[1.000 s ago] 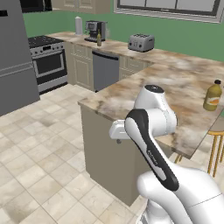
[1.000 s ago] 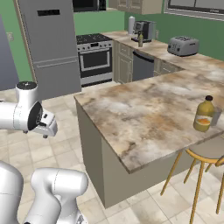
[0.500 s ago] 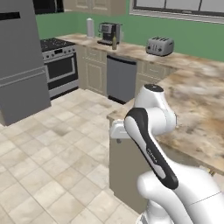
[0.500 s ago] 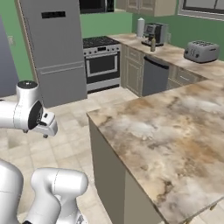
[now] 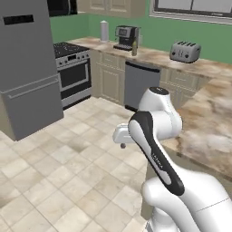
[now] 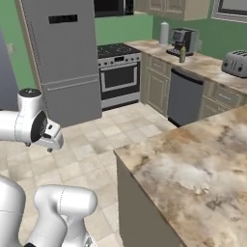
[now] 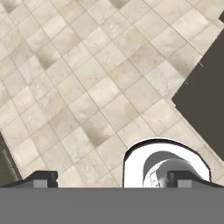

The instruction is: There is a wine glass and glass cup on the dining counter. Place the wine bottle next to the wine glass and the juice bottle next to the glass cup.

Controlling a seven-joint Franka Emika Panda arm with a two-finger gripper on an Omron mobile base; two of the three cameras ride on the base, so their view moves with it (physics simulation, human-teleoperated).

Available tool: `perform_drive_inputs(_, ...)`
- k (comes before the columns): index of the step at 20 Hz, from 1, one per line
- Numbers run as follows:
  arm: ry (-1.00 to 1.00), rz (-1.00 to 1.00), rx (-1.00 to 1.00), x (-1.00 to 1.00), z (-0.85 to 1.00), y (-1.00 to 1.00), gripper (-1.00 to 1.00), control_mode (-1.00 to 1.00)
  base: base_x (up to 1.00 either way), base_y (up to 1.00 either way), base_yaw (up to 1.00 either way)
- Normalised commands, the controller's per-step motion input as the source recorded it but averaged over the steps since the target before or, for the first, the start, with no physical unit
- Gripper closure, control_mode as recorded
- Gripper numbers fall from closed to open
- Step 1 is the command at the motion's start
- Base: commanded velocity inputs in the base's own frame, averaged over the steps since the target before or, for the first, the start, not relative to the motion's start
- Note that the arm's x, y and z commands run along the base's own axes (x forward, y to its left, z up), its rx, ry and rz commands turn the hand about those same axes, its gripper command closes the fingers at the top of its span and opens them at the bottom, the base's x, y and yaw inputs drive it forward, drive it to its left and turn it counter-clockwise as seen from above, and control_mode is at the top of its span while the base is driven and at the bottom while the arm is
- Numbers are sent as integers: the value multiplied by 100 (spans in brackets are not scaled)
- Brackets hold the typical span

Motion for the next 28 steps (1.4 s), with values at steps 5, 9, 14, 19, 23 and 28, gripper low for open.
perform_drive_inputs(5, 0, 0, 0, 0, 0, 0, -100, 100, 69, 58, -13)
perform_drive_inputs(9, 0, 0, 0, 0, 0, 0, -100, 100, 82, 41, -22)
perform_drive_inputs(14, 0, 0, 0, 0, 0, 0, -100, 100, 85, 35, -26)
perform_drive_inputs(19, 0, 0, 0, 0, 0, 0, -100, 100, 76, 36, -35)
perform_drive_inputs(23, 0, 0, 0, 0, 0, 0, -100, 100, 70, 34, -42)
perform_drive_inputs(28, 0, 0, 0, 0, 0, 0, -100, 100, 68, 33, -45)
